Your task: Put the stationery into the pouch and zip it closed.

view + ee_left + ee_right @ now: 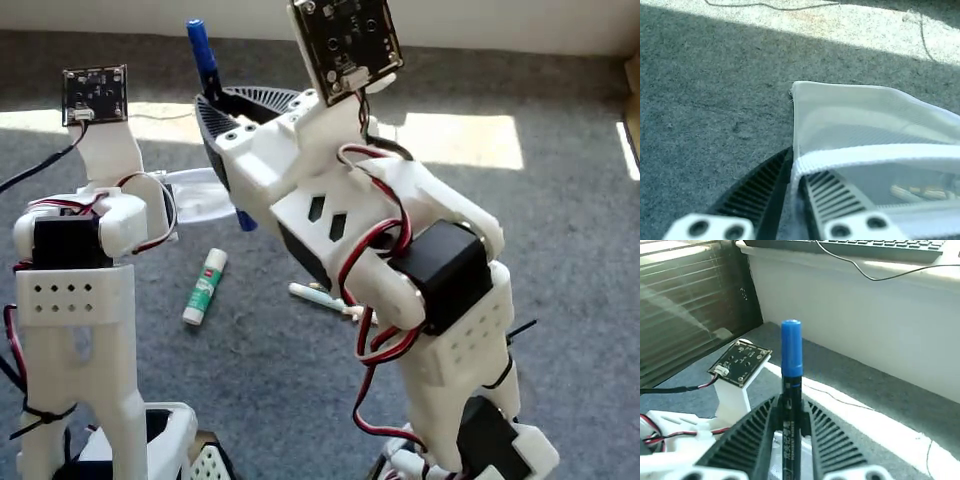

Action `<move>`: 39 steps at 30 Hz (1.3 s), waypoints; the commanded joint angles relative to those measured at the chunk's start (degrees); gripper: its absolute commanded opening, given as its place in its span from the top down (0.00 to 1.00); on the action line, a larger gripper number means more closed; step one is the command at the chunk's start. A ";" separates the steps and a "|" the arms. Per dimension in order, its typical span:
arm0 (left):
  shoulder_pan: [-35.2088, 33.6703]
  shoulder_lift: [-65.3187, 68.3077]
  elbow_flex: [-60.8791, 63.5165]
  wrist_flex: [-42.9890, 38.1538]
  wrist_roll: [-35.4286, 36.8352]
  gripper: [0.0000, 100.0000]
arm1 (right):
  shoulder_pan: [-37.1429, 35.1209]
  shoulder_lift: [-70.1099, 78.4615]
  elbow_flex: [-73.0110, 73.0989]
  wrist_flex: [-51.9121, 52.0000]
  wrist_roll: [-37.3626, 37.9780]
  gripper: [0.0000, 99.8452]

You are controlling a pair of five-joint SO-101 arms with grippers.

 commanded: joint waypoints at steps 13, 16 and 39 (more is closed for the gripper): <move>0.84 0.40 -2.07 -0.18 0.70 0.99 | -2.59 -8.04 -0.22 10.42 -1.67 0.99; 0.84 0.40 -2.33 -0.18 0.70 0.99 | -2.59 -8.66 -0.22 11.74 -1.67 0.99; 1.10 0.40 -2.24 0.09 0.70 0.99 | -2.33 -24.04 20.70 18.24 -2.29 0.99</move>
